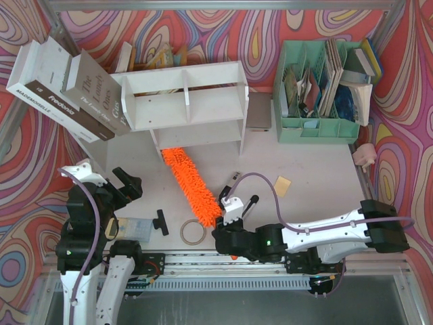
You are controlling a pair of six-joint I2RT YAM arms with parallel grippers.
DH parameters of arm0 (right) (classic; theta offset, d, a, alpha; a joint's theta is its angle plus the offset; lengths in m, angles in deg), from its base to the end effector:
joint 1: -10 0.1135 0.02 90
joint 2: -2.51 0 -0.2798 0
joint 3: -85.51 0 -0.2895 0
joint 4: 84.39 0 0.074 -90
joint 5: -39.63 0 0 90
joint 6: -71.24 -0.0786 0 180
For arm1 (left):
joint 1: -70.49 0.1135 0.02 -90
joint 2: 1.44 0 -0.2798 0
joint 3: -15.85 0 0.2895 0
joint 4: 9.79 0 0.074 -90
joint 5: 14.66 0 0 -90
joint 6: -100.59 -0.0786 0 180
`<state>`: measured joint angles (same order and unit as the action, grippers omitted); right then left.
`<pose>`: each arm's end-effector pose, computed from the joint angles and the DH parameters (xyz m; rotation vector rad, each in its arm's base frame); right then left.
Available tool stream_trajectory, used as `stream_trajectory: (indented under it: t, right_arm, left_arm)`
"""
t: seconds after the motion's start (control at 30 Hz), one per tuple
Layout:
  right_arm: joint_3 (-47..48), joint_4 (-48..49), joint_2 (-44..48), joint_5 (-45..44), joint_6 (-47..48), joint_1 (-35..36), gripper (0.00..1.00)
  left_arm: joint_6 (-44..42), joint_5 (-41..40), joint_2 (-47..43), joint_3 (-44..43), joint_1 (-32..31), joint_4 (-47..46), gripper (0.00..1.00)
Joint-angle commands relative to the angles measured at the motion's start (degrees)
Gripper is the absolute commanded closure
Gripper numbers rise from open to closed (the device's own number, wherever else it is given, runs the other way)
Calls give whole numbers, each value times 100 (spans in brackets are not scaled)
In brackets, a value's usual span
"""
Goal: Dust the bookshelf with a duster
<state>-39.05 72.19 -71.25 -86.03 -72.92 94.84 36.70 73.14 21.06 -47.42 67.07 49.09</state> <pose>0.0744 0.3140 0.1994 -0.2763 2.2053 0.6752 0.1257 -0.0045 0.3622 -0.3994 1.8564 -0.3156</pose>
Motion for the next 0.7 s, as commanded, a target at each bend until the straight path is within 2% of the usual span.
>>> stream_trajectory:
  t: [0.0,0.47,0.67]
  right_arm:
    - [86,-20,-174,103,-39,86,100]
    - [70,-424,-190,26,-434,94,100]
    - [447,-848,-96,-575,-263,462,100]
  left_arm:
    - [-36,-70,-9,60,34,-89,2]
    - [-31,-88,-44,62,34,-82,2]
    - [-27,-96,-86,61,34,-73,2]
